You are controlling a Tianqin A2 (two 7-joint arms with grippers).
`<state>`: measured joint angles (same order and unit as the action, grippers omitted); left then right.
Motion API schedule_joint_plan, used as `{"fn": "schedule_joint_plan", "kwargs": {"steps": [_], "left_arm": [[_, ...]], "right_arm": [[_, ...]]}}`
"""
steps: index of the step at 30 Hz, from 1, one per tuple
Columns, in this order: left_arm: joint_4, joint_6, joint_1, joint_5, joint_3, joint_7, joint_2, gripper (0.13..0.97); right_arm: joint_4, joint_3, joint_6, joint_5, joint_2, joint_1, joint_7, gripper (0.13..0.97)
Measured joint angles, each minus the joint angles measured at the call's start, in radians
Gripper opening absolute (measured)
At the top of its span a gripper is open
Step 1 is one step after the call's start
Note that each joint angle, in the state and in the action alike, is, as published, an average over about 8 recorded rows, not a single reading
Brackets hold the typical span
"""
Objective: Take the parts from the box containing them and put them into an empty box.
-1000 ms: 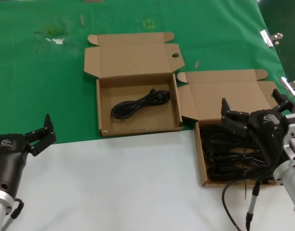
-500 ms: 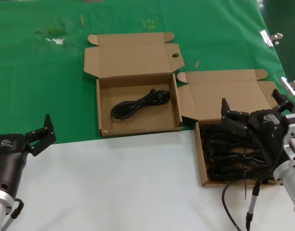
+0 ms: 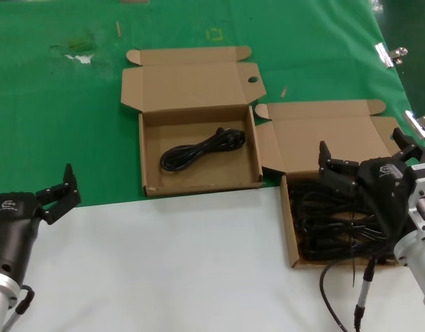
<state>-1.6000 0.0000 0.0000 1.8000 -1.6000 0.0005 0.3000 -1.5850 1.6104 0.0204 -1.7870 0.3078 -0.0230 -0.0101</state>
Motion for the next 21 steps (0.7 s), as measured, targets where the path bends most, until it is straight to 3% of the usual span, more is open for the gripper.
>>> {"fn": "schedule_joint_plan", "kwargs": {"steps": [21], "left_arm": [[0.000, 0.000, 0.000, 0.000, 0.000, 0.000, 0.000, 0.966]], "right_arm": [[0.000, 0.000, 0.000, 0.000, 0.000, 0.000, 0.000, 0.966]]}}
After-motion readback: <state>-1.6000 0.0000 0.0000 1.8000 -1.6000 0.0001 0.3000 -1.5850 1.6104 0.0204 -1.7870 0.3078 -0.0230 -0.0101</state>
